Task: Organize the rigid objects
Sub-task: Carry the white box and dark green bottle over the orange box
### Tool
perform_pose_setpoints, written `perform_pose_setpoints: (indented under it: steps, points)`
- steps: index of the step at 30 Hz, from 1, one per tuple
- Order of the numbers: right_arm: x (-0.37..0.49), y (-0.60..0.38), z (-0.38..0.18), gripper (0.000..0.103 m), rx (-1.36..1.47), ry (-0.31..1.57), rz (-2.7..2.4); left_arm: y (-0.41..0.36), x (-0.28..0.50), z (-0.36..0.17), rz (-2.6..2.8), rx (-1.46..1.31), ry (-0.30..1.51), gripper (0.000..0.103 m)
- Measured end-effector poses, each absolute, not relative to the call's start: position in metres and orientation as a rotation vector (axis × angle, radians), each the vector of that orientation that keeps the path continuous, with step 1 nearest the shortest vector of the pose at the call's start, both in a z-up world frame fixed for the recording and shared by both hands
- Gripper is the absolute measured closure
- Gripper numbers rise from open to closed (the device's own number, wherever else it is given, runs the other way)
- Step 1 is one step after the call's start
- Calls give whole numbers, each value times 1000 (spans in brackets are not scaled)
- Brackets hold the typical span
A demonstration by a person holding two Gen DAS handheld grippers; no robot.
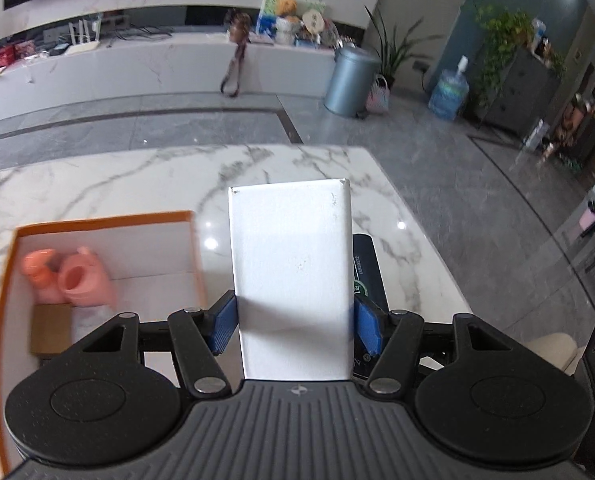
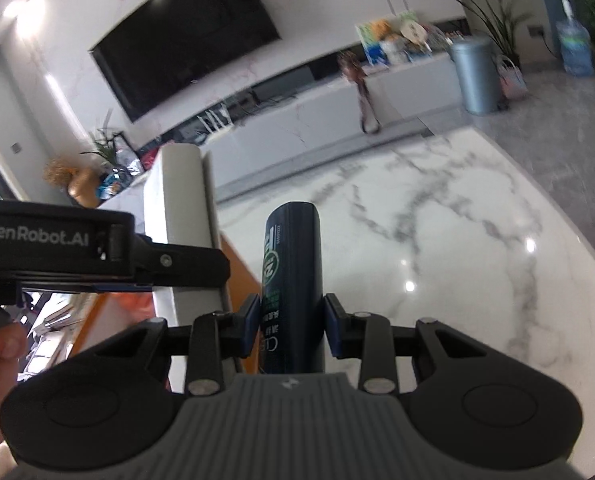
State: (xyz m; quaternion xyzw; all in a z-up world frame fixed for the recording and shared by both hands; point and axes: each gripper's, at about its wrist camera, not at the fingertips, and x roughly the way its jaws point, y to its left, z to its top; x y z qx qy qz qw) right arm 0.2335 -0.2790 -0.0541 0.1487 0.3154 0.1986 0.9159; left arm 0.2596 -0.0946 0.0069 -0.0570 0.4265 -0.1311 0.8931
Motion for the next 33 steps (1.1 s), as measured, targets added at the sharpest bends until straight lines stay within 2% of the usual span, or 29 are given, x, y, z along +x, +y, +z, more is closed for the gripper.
perform_pose_setpoints:
  steps: [11,20,26,33]
  points:
    - [210,-176,-8,68,170,641,579,1,246,18,-153,-167,884,33]
    - [231,-124,-15,68,90,730,612,68,254,-2,-134,-241,965,33]
    - [259,-114,-31,68,55,794,565,84,272,-27,-191,-302,1026,33]
    - [279,-137,-32,68,137,787,488,69,303,-53,-283,-316,1084,33]
